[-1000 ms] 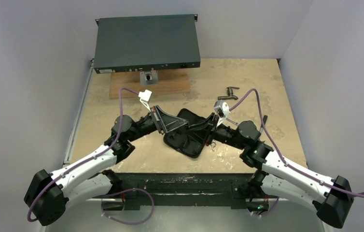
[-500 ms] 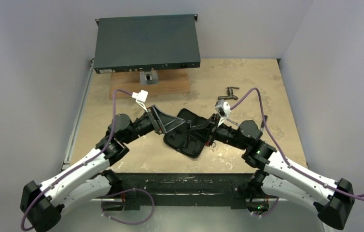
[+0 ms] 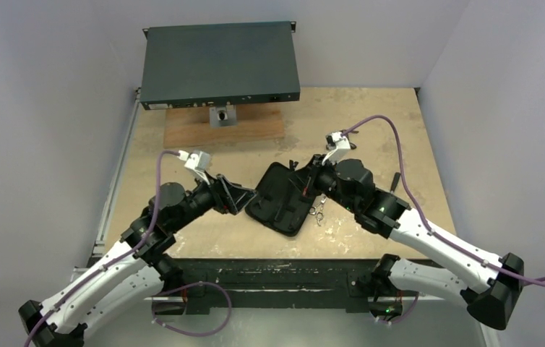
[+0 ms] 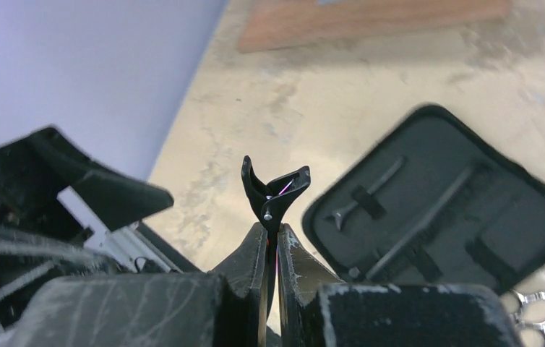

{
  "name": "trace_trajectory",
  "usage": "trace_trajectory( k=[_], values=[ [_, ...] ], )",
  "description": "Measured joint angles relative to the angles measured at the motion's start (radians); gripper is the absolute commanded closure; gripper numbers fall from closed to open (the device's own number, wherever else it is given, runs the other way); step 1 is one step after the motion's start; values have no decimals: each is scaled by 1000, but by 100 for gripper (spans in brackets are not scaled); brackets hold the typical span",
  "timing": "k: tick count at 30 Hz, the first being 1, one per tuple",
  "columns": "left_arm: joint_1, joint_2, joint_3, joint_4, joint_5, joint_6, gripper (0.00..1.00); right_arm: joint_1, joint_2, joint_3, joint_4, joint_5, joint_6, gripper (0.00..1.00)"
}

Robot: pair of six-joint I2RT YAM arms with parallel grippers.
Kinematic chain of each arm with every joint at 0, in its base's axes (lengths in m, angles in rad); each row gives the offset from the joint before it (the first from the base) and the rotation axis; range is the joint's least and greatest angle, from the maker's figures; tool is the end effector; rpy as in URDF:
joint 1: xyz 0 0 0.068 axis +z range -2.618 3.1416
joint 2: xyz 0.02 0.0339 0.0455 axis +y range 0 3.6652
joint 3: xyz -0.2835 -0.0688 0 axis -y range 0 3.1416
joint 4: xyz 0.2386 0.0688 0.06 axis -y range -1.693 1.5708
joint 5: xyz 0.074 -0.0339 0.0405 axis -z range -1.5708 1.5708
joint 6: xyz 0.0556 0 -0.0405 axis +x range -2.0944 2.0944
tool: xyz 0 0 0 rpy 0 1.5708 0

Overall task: Sort the hair-cutting tools
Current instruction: Pick up the haircut tool at the center of the board, then place the haircut tool in the hairdressing tool bag.

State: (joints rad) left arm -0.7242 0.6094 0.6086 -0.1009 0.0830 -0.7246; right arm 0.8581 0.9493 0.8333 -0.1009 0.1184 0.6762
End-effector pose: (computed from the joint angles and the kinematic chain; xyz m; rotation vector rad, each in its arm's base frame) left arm 0.1130 -0.1061 0.3224 0.0674 1.8082 -1.1384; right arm 0.1521 0.1660 0.3482 -0.0823 1.8969 0.9770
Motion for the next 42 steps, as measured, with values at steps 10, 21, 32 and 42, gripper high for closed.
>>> trace_trajectory(
  k=[10,21,32,42],
  values=[
    [-309,160,-1,-47,-256,227,29,0,118,133,-296,192,281,100],
    [-500,381,121,42,-618,520,37,0,319,296,-571,253,508,100],
    [-500,460,179,104,-529,668,46,0,304,296,-593,181,579,100],
    [-502,525,179,112,-446,737,50,0,302,296,-595,148,601,100]
  ],
)
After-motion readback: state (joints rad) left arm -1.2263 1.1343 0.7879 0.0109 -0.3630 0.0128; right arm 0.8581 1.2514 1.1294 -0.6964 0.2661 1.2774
